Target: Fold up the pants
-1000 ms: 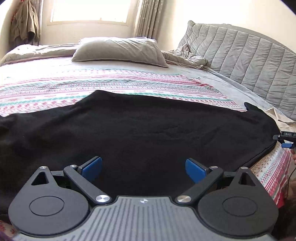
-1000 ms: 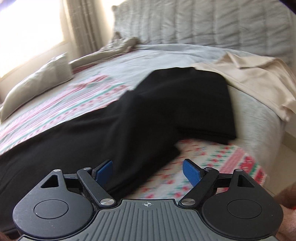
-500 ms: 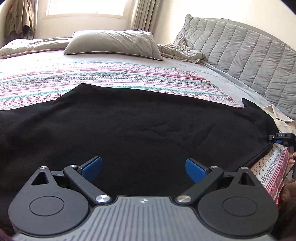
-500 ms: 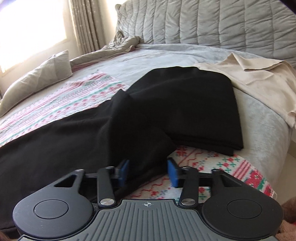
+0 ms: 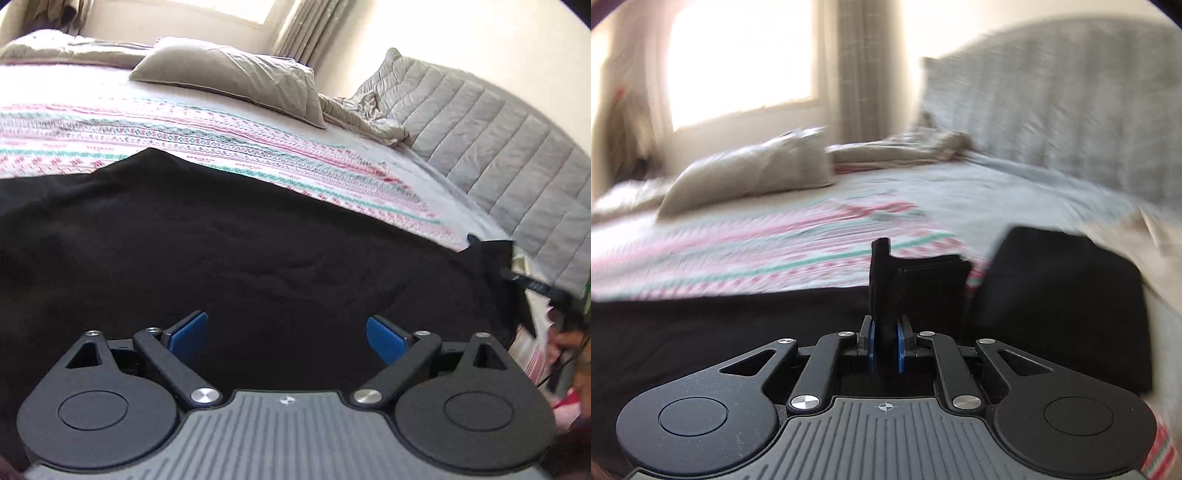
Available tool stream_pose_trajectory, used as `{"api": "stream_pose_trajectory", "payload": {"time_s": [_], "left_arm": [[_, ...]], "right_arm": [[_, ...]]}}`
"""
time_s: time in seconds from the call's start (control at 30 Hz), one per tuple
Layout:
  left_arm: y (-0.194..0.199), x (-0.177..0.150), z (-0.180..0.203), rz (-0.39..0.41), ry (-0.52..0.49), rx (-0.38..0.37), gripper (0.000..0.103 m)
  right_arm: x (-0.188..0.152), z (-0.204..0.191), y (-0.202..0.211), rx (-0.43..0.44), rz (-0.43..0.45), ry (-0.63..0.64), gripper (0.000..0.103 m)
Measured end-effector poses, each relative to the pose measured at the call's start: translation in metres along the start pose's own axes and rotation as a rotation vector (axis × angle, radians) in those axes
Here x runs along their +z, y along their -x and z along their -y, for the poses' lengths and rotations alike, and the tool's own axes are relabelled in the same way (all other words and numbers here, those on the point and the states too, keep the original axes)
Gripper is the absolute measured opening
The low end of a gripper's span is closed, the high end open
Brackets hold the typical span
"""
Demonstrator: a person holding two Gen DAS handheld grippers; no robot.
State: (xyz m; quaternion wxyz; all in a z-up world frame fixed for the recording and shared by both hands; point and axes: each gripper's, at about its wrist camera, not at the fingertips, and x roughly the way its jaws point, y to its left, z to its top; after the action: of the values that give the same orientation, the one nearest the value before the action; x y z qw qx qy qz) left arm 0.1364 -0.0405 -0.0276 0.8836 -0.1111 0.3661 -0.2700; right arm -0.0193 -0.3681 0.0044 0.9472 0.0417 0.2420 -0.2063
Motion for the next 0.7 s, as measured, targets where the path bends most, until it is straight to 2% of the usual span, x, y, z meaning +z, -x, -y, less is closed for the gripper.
{"api": "stream_pose_trajectory", "payload": {"time_s": [0.33,0.47,0.7], "left_arm": [[-0.006,0.004,-0.01,-0.022,0.154,-0.166,0.079],[-0.011,0.004,-0.015,-0.028,0.238,-0.233,0.079],[-0.019,0.006,-0.025,-0.036,0.392,-0.308,0.08]], "right_arm": [[-0.009,-0.116,-0.005,0.238,-0.067,0.265,0.01],[-0.022,-0.159,0.007,0.319,-0.087,0.354,0.01],[-0.037,-0.204,0.033,0.487,-0.097,0.446,0.01]]}}
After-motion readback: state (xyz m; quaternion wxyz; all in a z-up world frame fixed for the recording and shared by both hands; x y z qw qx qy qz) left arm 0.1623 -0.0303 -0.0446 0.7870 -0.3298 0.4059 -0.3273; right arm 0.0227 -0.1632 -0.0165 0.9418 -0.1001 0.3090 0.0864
